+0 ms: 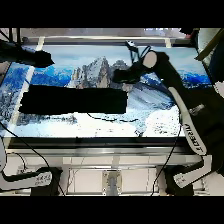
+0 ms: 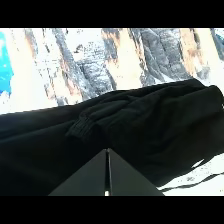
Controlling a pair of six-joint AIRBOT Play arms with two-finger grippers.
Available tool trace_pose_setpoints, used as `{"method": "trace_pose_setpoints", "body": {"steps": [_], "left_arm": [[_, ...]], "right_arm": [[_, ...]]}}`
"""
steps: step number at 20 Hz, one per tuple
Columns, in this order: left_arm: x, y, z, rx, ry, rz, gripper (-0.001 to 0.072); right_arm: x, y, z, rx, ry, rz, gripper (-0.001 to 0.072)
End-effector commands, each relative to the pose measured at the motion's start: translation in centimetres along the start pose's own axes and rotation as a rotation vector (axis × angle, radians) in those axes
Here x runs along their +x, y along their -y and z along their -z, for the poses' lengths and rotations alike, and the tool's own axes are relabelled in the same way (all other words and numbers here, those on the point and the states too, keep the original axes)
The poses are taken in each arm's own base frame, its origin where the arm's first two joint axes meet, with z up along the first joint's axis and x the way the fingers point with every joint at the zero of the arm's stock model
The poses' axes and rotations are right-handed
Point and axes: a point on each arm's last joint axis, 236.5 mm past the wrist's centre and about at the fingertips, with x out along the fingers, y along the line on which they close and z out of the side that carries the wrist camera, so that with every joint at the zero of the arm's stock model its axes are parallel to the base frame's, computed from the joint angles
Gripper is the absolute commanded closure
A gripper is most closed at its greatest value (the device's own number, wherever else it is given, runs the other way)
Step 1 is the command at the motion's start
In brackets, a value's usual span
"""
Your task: Fold the clothes and pants, and hang the long-sleeved shirts on hangers.
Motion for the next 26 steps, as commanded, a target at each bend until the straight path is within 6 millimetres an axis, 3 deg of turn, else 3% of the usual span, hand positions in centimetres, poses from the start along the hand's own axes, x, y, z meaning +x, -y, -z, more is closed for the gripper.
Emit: {"method": "trace_pose_setpoints", "body": {"steps": [1,3,5,7,9,11,14,16,18,21,22,24,25,26], "left_arm": [[0.0,0.0,0.1,-0.002,-0.003,0.001,0.0700],[0.0,0.3,0.0,-0.005,0.001,0.013,0.0700],[0.0,0.3,0.0,-0.009,0.000,0.015,0.0700],[0.0,0.3,0.0,-0.013,0.000,0.015,0.0700],[0.0,0.3,0.0,-0.012,0.000,0.015,0.0700],[0.0,0.3,0.0,-0.013,0.000,0.015,0.0700],[0.0,0.3,0.0,-0.013,0.000,0.015,0.0700],[0.0,0.3,0.0,-0.012,-0.001,0.015,0.0700],[0.0,0.3,0.0,-0.012,-0.001,0.015,0.0699],[0.0,0.3,0.0,-0.012,-0.001,0.014,0.0700],[0.0,0.3,0.0,-0.012,-0.001,0.014,0.0700],[0.0,0.3,0.0,-0.012,-0.001,0.014,0.0700],[0.0,0.3,0.0,-0.012,-0.001,0.014,0.0700],[0.0,0.3,0.1,-0.012,-0.002,0.014,0.0700]], "right_arm": [[-2.1,10.4,2.8,0.113,-0.129,0.158,0.0156],[0.4,10.5,3.2,0.244,-0.141,-0.073,0.0154],[3.1,10.7,3.8,0.373,-0.173,-0.277,-0.0008],[5.7,12.6,5.5,0.440,-0.237,-0.282,-0.0008],[8.0,12.7,6.9,0.436,-0.288,-0.293,-0.0008],[9.8,11.7,7.9,0.405,-0.321,-0.297,-0.0008],[12.1,10.1,7.3,0.379,-0.283,-0.289,-0.0001],[13.1,8.2,7.2,0.387,-0.277,-0.326,0.0016],[14.5,6.4,8.3,0.385,-0.319,-0.350,0.0016],[15.5,1.8,9.1,0.354,-0.344,-0.453,0.0025],[15.4,0.2,9.0,0.344,-0.338,-0.488,0.0136],[15.0,-1.4,8.5,0.331,-0.331,-0.521,0.0570],[14.3,-1.9,8.2,0.312,-0.331,-0.533,0.0683],[13.2,-2.0,7.7,0.291,-0.328,-0.540,0.0691]]}}
